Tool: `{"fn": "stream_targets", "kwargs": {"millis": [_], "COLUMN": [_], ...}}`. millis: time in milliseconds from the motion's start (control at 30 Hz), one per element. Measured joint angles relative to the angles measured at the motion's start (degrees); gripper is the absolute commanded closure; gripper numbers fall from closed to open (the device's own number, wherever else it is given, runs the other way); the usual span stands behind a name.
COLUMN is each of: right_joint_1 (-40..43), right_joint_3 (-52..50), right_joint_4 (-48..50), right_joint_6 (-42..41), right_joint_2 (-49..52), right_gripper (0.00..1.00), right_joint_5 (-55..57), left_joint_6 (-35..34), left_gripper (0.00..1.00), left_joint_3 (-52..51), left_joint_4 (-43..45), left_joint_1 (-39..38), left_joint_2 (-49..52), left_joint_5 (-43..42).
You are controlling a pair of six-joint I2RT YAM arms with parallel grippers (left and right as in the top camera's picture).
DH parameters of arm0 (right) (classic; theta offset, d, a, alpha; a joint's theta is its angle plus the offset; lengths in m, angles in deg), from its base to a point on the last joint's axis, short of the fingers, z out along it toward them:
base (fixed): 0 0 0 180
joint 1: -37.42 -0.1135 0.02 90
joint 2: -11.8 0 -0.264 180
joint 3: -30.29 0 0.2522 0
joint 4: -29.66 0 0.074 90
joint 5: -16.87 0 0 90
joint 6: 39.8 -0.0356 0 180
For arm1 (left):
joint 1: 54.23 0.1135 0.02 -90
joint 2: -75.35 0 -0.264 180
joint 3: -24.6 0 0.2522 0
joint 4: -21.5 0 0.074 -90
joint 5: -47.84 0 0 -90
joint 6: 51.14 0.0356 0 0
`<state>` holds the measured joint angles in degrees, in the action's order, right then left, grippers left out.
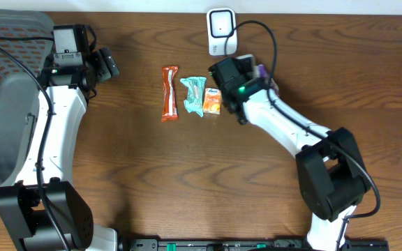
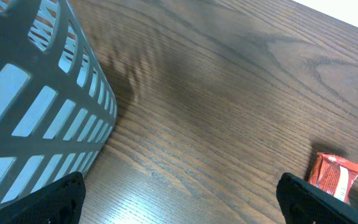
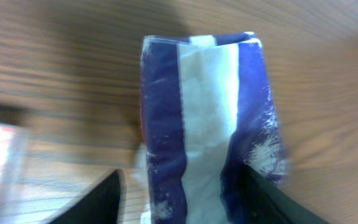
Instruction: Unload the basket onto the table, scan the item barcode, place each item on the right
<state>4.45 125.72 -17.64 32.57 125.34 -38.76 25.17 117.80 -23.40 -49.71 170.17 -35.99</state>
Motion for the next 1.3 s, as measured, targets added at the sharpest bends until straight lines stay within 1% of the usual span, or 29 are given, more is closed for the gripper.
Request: {"fn": "stream_targets", "kwargs": {"millis": [33,100,300,500,733,800,867,967,1167,1300], "right_joint_1": [-0.6,-1.7,-1.5,2.7,11.5,14.1,16.3,20.0,25.7,27.6], "right_joint_3": [0.0,0.1,4.4,11.3,12.0,12.1,12.0,12.0,8.7,3.9], "right_joint_4": [0.6,0.9,-2.5,-5.4,-7.9,-9.6,-11.5,-13.5,-13.1,-9.7], "right_joint_6": [-0.2,-0.4,-0.8,-1.0,-1.0,-1.0,-1.1,-0.9,3.5,6.6], "right_joint_2": [0.0,0.0,0.0,-0.2,-0.8,-0.8,-0.8,-0.8,-0.8,-0.8], "right_gripper": [0.18,0.14,0.08,0.03,0.02,0.05,0.09,0.10,0.10,0.09], "right_joint_5": [-1.1,-2.9,-5.8,-8.0,-20.1,-24.0,-27.3,-32.4,-45.4,-53.7], "left_joint_6": [0.0,0.0,0.0,0.0,0.0,0.0,0.0,0.0,0.0,0.0], "left_gripper": [0.02,0.02,0.02,0.02,0.02,0.02,0.02,0.02,0.02,0.02], "left_joint_3": [0.0,0.0,0.0,0.0,0.0,0.0,0.0,0.0,0.0,0.0], "left_joint_4": [0.0,0.0,0.0,0.0,0.0,0.0,0.0,0.0,0.0,0.0], "left_joint_1": [0.0,0.0,0.0,0.0,0.0,0.0,0.0,0.0,0.0,0.0], "left_joint_2": [0.0,0.0,0.0,0.0,0.0,0.0,0.0,0.0,0.0,0.0], "left_joint_5": [0.0,0.0,0.0,0.0,0.0,0.0,0.0,0.0,0.0,0.0]}}
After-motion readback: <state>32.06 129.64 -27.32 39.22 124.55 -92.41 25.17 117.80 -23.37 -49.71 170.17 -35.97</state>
